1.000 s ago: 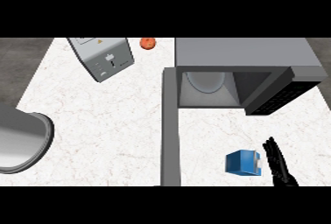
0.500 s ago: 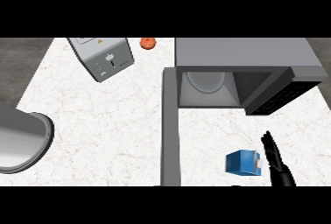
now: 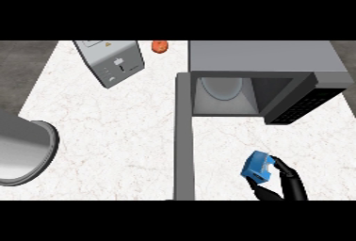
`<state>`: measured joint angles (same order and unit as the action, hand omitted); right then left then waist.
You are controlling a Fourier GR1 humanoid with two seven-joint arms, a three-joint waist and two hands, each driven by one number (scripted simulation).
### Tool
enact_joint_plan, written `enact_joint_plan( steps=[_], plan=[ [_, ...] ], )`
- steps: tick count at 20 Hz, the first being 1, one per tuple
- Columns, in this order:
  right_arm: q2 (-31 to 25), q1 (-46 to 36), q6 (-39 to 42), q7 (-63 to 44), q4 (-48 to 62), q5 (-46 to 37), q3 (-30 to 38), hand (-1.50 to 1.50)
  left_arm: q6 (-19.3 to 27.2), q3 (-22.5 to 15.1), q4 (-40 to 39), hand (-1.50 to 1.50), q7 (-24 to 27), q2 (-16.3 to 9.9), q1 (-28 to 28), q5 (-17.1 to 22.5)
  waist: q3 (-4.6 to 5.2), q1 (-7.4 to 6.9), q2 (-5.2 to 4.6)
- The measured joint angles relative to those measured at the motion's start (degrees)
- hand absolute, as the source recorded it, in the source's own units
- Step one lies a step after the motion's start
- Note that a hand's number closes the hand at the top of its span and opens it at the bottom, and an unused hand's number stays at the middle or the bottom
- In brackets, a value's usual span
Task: Pick up the milk, place it into the microwave and close the microwave
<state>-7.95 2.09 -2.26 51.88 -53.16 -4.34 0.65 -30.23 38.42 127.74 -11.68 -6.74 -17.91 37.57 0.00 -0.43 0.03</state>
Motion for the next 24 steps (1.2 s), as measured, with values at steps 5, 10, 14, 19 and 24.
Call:
enact_joint_plan(
  steps=[5,10,14,19,24],
  plan=[
    [1.4,-1.6,-2.9,3.4,0.6,-2.0,-0.2,1.5,0.7,0.4,1.2,-1.5,-1.6,0.2,0.3,0.8,0.08,0.13,0.1],
    [0.8,-9.6,-3.1,4.2,7.6,0.0,4.1,1.5,-0.3,1.4,-0.3,-1.5,-1.5,-0.5,1.0,1.3,0.02,-0.12,-0.02],
    [0.1,-16.9,-2.9,6.1,16.4,1.2,7.5,1.5,-1.1,1.9,-0.1,-1.5,-1.3,0.1,0.7,1.5,-0.02,-0.39,-0.12],
    [-0.2,-19.0,1.1,5.4,16.2,2.1,6.8,1.5,-0.7,2.8,-0.3,-1.5,-2.2,-0.6,1.2,2.9,-0.02,-0.06,-0.04],
    [2.0,-16.0,3.9,1.6,7.2,2.6,3.4,1.5,-1.1,3.7,-0.8,-1.5,-2.4,-0.5,1.2,3.3,0.02,0.35,0.11]
  ],
)
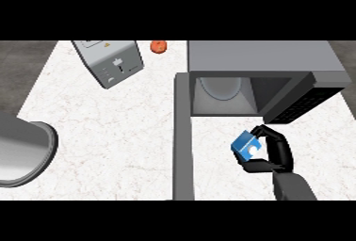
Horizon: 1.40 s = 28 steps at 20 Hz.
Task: Pick up the milk, place it into the microwave and close the microwave
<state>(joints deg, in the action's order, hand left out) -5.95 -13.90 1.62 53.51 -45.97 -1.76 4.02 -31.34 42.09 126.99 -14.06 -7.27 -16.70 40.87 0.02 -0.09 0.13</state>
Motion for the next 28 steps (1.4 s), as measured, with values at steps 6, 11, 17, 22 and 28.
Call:
enact_joint_plan(
  steps=[6,11,17,22,28],
  plan=[
    [3.0,1.7,-4.8,-11.2,-14.1,-2.0,-4.1,1.5,-1.8,1.1,-1.5,-1.5,0.5,0.2,-0.3,-0.3,0.03,0.12,0.05],
    [4.4,-0.3,-8.7,-19.9,-20.8,-3.7,-5.6,1.5,-2.5,1.3,-2.0,-1.5,0.2,0.5,-0.3,-0.4,0.01,-0.04,-0.01],
    [4.3,-11.3,-14.0,-25.0,-14.9,-7.1,-4.3,1.5,-2.1,1.3,-2.7,-1.5,-0.2,0.1,1.1,-0.9,-0.01,-0.59,-0.17],
    [4.0,-20.2,-19.0,-27.6,-5.8,-11.9,-3.8,1.5,-2.4,2.1,-4.8,-1.5,0.0,-1.2,2.0,-0.7,-0.13,-0.9,-0.41],
    [2.8,-31.1,-24.1,-27.0,9.5,-15.2,-0.9,1.5,-4.6,2.0,-6.9,-1.5,1.3,-1.0,2.1,-1.4,-0.16,-1.78,-0.78]
  ],
)
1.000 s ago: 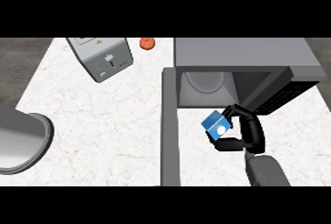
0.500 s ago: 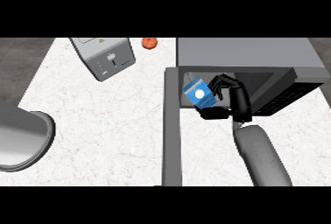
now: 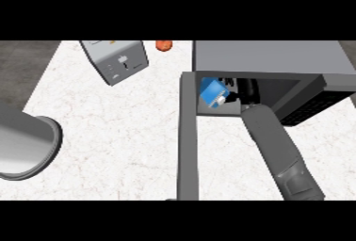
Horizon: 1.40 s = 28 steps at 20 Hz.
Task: Pick up the milk, place it into the microwave and close the microwave
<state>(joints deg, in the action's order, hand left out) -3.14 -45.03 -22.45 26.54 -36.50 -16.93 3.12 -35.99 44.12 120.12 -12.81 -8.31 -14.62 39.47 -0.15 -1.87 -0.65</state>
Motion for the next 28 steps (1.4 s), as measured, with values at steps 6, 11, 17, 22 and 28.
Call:
enact_joint_plan(
  steps=[6,11,17,22,28],
  plan=[
    [-2.8,-7.5,-4.0,3.2,12.1,-0.9,3.8,1.5,-0.7,-1.2,-1.1,-1.5,0.4,-0.1,1.4,-0.9,-0.07,-1.35,-0.7],
    [-4.4,-11.3,-9.5,4.6,18.4,-1.8,5.6,1.5,-0.4,-2.0,-2.2,-1.5,0.8,-0.5,3.6,-2.0,-0.17,-2.36,-1.4],
    [-6.7,-13.4,-17.0,6.9,22.8,-4.5,5.4,1.5,-0.3,-2.7,-4.0,-1.5,0.9,-1.4,5.6,-2.9,-0.28,-3.46,-2.18],
    [-9.3,-14.6,-20.7,7.1,26.2,-6.8,4.7,1.5,-0.4,-3.6,-4.9,-1.5,0.9,-1.6,6.8,-3.7,-0.16,-4.37,-2.55],
    [-12.9,-15.0,-28.2,-0.7,32.0,-9.2,3.9,-1.5,-0.5,-4.0,-5.7,-1.5,1.3,-2.2,8.3,-5.1,0.05,-5.08,-3.1]
  ],
)
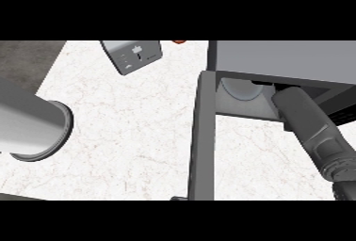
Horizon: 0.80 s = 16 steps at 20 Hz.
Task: Pick up the milk, place it into the microwave and close the microwave
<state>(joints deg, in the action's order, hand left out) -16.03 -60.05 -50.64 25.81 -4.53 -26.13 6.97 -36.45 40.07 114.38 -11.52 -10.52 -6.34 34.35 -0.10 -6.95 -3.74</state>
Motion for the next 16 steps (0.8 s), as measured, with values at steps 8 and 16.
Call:
enact_joint_plan(
  steps=[8,16],
  plan=[
    [-0.3,-1.3,0.7,0.8,0.1,-1.6,-1.3,-1.5,-1.4,-1.0,-0.9,-1.5,1.1,0.3,0.2,-3.0,-0.2,-0.8,0.02],
    [1.1,-1.8,7.9,6.3,-1.5,0.4,0.5,-1.5,-3.9,-3.9,-2.0,-1.5,1.8,0.7,1.0,-4.6,-0.44,-0.26,0.12]
  ],
)
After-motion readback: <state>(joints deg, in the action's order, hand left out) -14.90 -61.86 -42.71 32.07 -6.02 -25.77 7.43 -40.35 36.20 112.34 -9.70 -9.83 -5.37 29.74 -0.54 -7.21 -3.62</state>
